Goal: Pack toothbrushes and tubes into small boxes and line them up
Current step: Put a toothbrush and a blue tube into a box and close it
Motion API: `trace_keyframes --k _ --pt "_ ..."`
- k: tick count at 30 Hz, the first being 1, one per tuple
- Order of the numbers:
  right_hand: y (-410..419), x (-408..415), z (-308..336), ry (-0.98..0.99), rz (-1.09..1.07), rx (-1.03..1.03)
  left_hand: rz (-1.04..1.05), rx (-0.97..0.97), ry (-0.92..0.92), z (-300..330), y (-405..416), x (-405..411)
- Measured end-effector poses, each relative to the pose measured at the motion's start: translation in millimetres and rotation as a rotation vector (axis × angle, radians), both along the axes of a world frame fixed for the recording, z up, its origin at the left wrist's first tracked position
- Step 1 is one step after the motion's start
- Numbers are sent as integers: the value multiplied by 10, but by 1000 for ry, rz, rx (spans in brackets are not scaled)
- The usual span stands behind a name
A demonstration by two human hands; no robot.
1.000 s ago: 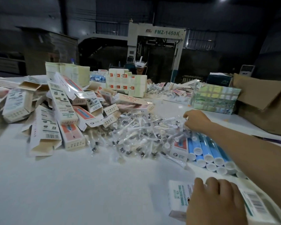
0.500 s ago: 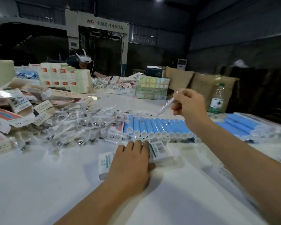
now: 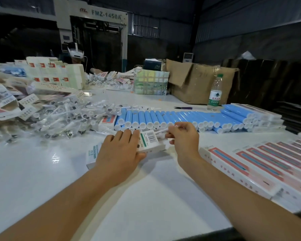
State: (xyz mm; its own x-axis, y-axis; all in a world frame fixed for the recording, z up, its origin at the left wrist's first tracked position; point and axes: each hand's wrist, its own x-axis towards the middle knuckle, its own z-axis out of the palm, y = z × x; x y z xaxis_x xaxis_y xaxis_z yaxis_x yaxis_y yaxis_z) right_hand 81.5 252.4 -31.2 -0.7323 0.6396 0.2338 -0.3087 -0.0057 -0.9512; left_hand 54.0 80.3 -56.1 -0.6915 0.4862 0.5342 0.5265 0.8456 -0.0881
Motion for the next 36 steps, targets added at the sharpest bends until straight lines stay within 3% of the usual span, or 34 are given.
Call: trace_keyframes --k 6,11,17,27,36 --pt "-74 -51 -108 -106 32 204 -25 51 21 11 82 18" --pt "-83 -36 -116 -146 159 233 4 61 9 20 62 -44" --pt "-54 126 -73 15 -48 354 36 108 5 41 27 -84" --pt "-159 164 -175 -36 55 388 97 118 20 26 21 -135" --pt "-195 185 -227 -46 108 542 103 70 42 -20 46 -95"
